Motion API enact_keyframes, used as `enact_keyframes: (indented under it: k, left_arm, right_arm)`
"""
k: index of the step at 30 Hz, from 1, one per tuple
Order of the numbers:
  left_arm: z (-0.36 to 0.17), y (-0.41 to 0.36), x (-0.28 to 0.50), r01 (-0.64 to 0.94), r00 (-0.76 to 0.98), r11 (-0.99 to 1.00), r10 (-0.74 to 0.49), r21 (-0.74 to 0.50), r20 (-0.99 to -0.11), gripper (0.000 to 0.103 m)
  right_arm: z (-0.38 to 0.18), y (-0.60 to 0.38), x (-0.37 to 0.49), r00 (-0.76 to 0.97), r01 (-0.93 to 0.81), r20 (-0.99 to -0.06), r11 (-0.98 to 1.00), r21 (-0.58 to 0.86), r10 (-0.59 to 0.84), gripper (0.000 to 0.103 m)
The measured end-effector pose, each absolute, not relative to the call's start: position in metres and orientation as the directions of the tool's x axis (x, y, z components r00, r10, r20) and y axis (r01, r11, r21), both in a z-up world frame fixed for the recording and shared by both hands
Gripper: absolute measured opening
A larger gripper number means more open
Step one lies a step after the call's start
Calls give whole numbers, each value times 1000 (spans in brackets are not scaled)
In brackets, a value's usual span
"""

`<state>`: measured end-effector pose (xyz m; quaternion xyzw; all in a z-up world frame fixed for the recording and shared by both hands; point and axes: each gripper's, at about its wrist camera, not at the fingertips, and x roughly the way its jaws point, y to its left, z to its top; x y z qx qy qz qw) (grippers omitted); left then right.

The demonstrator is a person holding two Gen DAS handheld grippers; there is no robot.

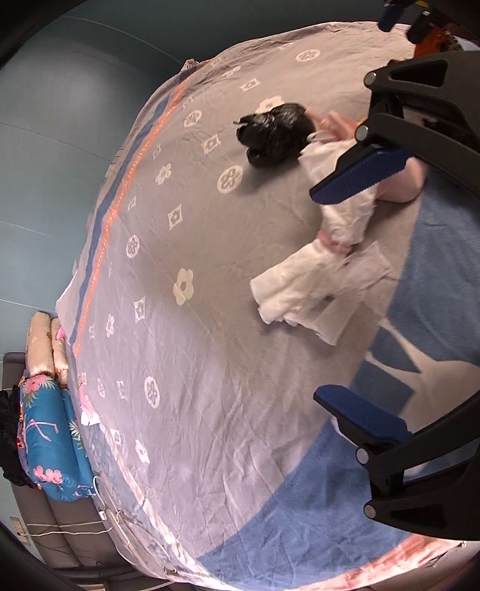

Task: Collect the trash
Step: 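Grasp the white tissue with the left tool while the right tool grasps the orange chip wrapper, then carry the tissue and wrapper over the yellow-rimmed bin with both tools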

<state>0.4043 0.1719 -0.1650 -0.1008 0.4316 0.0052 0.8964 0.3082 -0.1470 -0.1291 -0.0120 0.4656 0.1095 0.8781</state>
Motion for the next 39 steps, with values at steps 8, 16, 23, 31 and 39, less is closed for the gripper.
enact_keyframes:
  k: [8,16,23,31,39]
  left_arm:
    - [-183,150,428,-28,586,987,-113,-160,-802,69]
    - [-186,144,424,-46,591,990,-80,-132,-803,12]
    - [-173,150,415,-54,609,985,-99,-165,-787,10]
    - [-154,155,398,-52,635,978,-125,-204,-762,10]
    - [-128,168,375,-70,670,967,-135,-243,-730,10]
  right_arm:
    - [-154,-142,322,475,-227,-862,971,77,179,54]
    - [-159,-133,331,449,-265,-865,958,108,222,15]
    - [-154,-130,329,465,-270,-857,957,103,223,13]
    - [-138,-133,321,493,-268,-840,958,100,226,12]
    - [-115,-137,304,531,-273,-813,957,101,238,12]
